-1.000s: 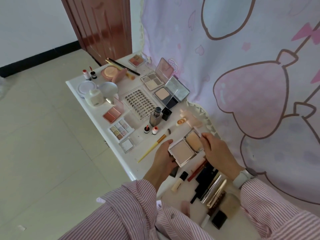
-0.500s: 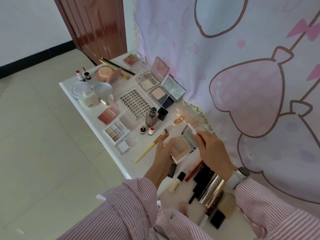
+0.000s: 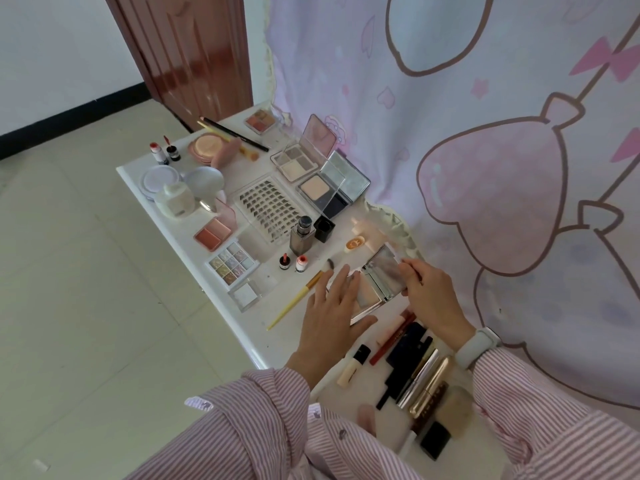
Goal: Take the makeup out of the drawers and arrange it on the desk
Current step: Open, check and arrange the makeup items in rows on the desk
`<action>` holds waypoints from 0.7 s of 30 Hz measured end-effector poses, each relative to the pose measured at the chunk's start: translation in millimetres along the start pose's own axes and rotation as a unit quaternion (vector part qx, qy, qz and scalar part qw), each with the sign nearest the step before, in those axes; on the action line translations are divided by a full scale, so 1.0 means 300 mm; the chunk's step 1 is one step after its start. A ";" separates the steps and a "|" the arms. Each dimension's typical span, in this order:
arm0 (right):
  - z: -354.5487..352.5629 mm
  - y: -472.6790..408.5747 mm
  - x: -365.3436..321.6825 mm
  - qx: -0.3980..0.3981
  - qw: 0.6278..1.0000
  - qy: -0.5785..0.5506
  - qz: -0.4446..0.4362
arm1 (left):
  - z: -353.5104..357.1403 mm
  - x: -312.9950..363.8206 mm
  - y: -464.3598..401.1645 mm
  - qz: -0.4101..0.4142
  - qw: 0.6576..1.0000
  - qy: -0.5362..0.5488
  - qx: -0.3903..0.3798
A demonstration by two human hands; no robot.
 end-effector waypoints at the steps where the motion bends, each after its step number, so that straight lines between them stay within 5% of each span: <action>1: 0.001 -0.002 0.000 -0.006 1.000 0.000 0.001 | -0.003 0.002 0.000 -0.002 1.000 -0.017 -0.009; 12: 0.052 -0.166 0.049 -0.015 0.997 0.076 0.001 | 0.045 0.024 -0.051 -0.013 0.984 -0.115 -0.135; 21: 0.062 -0.221 0.051 -0.044 0.997 0.064 0.026 | 0.051 0.011 -0.054 0.017 0.975 -0.080 -0.206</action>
Point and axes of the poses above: each hand's wrist, its own y-axis away from the middle knuckle, its own z-axis out of the palm, x = y × z, the point moved 1 cm from there along -y, towards the middle knuckle, and after that the axes turned 11 degrees about z, right-handed, at the moved point
